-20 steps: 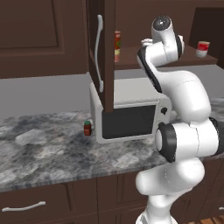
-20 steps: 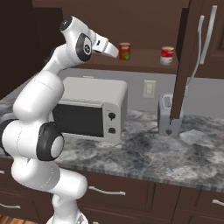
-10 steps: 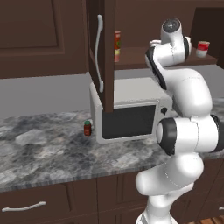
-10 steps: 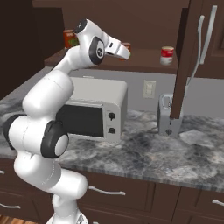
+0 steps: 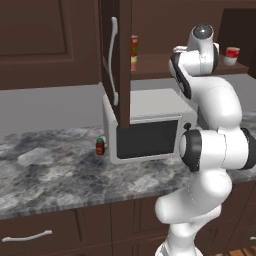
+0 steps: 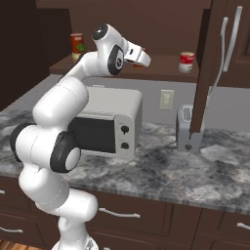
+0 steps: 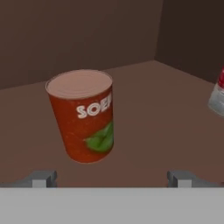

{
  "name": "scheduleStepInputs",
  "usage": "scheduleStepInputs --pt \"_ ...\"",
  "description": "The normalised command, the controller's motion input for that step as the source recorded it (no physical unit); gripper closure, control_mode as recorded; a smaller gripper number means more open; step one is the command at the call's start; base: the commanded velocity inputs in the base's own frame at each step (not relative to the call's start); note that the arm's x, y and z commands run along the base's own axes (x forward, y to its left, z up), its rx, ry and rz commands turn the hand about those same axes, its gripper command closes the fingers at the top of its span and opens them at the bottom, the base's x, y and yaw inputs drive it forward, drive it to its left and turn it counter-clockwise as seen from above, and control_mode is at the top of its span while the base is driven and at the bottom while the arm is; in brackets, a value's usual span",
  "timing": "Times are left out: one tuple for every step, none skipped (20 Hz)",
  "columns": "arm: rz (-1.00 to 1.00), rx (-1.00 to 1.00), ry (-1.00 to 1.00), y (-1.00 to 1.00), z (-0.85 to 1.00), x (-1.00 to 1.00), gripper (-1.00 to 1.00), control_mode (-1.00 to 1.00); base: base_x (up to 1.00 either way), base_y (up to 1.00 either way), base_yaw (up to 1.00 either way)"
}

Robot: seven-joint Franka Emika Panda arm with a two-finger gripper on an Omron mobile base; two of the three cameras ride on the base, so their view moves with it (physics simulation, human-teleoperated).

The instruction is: Stack two cans on top of the other two cans in the cabinet.

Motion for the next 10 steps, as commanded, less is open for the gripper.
scheduleStepInputs --pt "0.11 0.03 0.00 0.00 0.00 0.09 -1.00 -1.00 0.00 0.00 0.00" --pt "0.11 0.03 0.00 0.00 0.00 0.09 -1.00 -1.00 0.00 0.00 0.00" --pt "0.10 0.02 0.00 0.00 0.00 0.12 -1.00 -1.00 0.00 0.00 0.00" --pt "0.11 0.00 0.00 0.00 0.00 0.14 -1.00 -1.00 0.00 0.00 0.00" --pt "0.10 0.00 0.00 0.00 0.00 0.18 -1.00 -1.00 0.00 0.00 0.00" --pt "0.09 0.00 0.00 -0.02 0.00 0.21 -1.00 -1.00 0.00 0.00 0.00" --pt "0.08 0.00 0.00 -0.04 0.00 0.24 -1.00 -1.00 0.00 0.00 0.00" --pt "0.08 0.00 -0.02 -0.02 0.00 0.25 -1.00 -1.00 0.00 0.00 0.00" --pt "0.07 0.00 0.00 -0.01 0.00 0.26 -1.00 -1.00 0.00 0.00 0.00" --pt "0.07 0.00 0.00 0.00 0.00 0.28 -1.00 -1.00 0.00 0.00 0.00"
